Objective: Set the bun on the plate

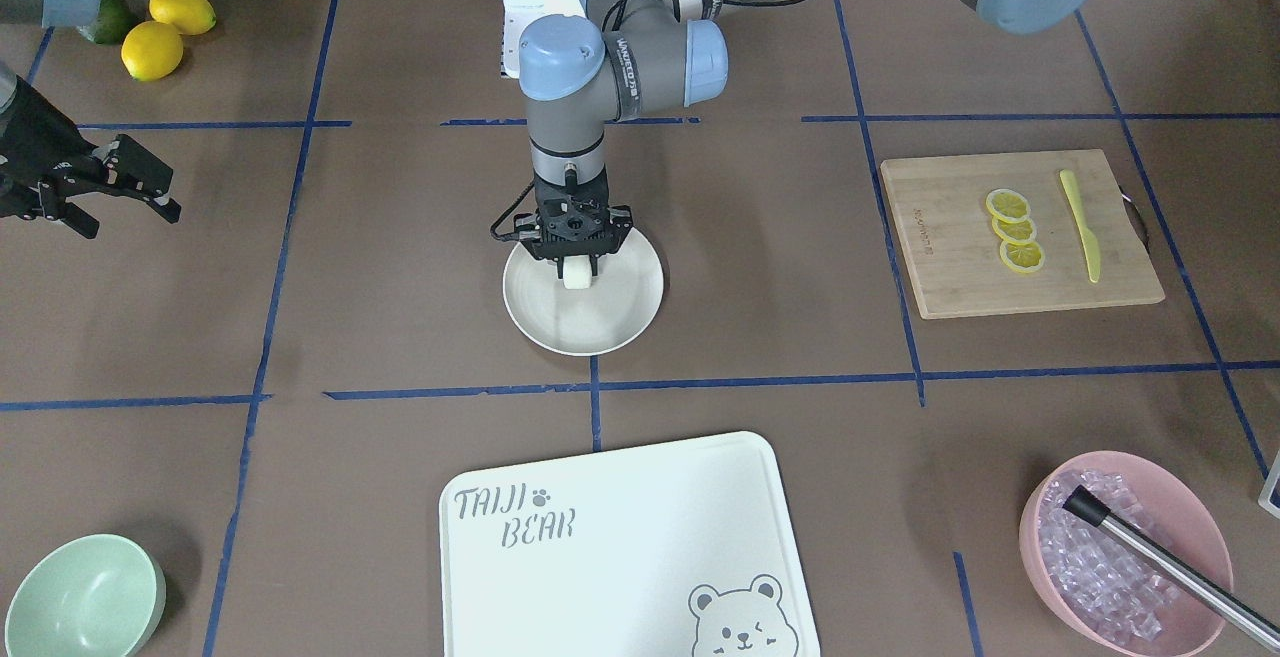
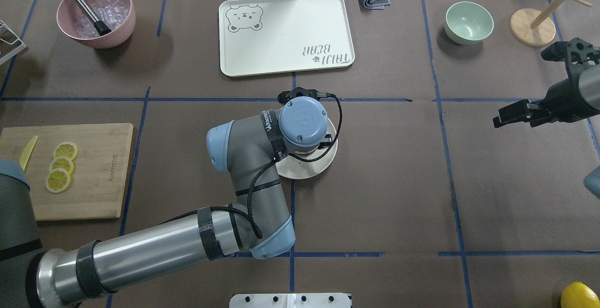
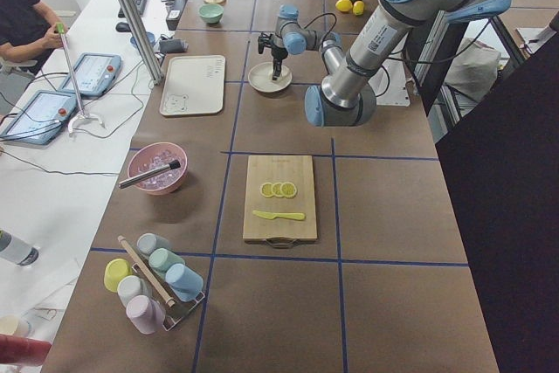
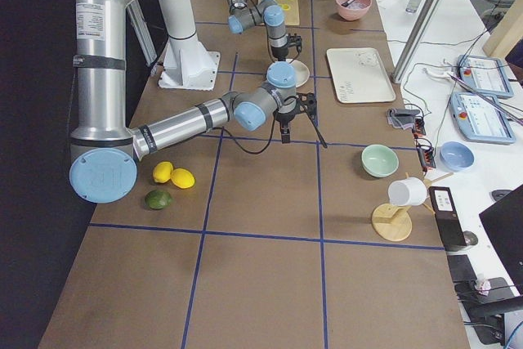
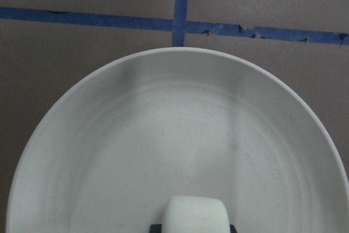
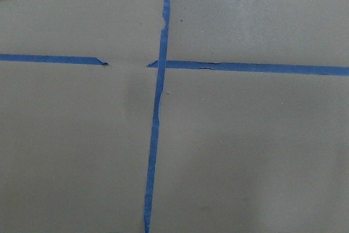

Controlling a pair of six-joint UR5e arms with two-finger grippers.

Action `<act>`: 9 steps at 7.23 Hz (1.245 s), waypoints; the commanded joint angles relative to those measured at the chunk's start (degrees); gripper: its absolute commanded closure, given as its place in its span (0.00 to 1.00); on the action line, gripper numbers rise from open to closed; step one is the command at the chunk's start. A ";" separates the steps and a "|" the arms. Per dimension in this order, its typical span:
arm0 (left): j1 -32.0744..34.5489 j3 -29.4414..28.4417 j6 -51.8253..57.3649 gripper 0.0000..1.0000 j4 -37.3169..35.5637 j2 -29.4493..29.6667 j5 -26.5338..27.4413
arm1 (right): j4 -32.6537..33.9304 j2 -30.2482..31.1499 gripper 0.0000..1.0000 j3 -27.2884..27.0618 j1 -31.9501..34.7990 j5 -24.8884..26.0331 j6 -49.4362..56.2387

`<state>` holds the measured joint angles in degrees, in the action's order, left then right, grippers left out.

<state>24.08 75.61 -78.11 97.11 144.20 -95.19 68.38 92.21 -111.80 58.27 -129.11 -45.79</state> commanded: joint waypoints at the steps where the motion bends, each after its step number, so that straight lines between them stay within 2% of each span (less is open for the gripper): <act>1: 0.00 -0.20 0.06 0.47 0.01 0.12 0.00 | 0.00 -0.01 0.00 0.00 0.00 0.00 0.09; 4: 0.00 -0.11 0.15 0.07 0.01 0.12 0.00 | 0.00 -0.01 0.00 0.00 0.00 0.00 0.09; 5: 0.09 0.76 0.15 0.01 -0.34 0.03 0.52 | 0.00 0.07 0.00 0.00 0.00 0.00 0.09; 6: 0.96 3.47 0.23 0.01 -0.95 -0.67 1.14 | 0.00 0.08 0.00 0.00 0.00 -0.09 0.09; 7: 2.18 9.32 1.71 0.01 -1.39 -5.20 0.71 | 0.00 0.16 0.00 0.09 0.17 -0.26 0.26; 9: 5.43 30.29 14.84 0.01 -10.40 -18.46 0.44 | 0.52 2.08 0.00 0.18 3.32 -0.61 5.77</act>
<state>27.55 94.50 -70.39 91.45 132.80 -94.60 68.55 93.08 -111.67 59.65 -129.55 -43.16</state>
